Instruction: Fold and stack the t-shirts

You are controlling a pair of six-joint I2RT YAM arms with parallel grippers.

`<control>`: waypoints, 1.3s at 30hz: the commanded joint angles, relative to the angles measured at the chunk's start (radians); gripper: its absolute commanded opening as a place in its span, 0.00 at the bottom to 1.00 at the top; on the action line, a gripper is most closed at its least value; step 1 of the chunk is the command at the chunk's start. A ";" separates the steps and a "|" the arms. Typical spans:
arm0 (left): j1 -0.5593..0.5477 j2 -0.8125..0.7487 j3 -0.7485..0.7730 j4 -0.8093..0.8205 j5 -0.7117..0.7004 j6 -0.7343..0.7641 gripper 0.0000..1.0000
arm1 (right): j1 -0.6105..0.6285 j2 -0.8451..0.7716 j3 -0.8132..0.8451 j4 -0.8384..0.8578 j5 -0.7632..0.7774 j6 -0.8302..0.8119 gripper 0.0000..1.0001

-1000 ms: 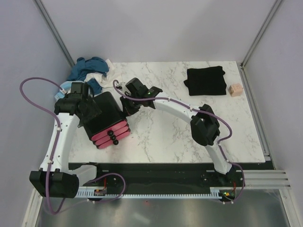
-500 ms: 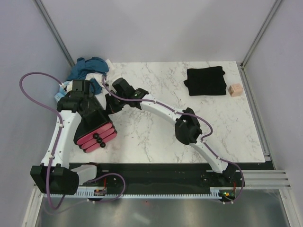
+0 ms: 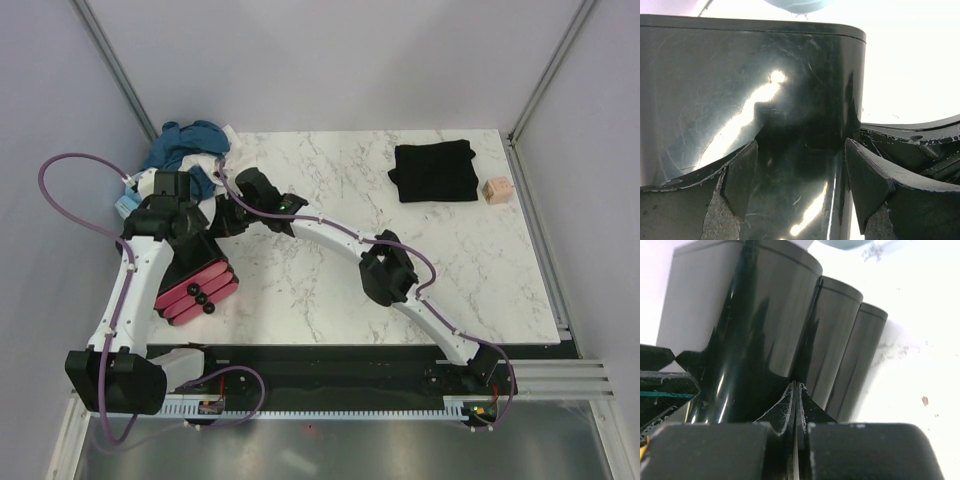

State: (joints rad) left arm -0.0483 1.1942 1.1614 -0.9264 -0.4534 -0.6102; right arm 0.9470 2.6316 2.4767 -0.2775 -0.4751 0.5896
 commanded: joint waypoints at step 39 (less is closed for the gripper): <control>-0.025 0.824 1.272 -0.139 0.142 0.122 0.78 | -0.283 -1.203 -1.358 -0.037 0.286 -0.100 0.64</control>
State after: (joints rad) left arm -0.1036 1.8328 2.1227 -0.9218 -0.2646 -0.5076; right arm 0.6712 1.6062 1.2228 -0.3248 -0.2390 0.4400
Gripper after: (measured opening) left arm 0.783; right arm 0.640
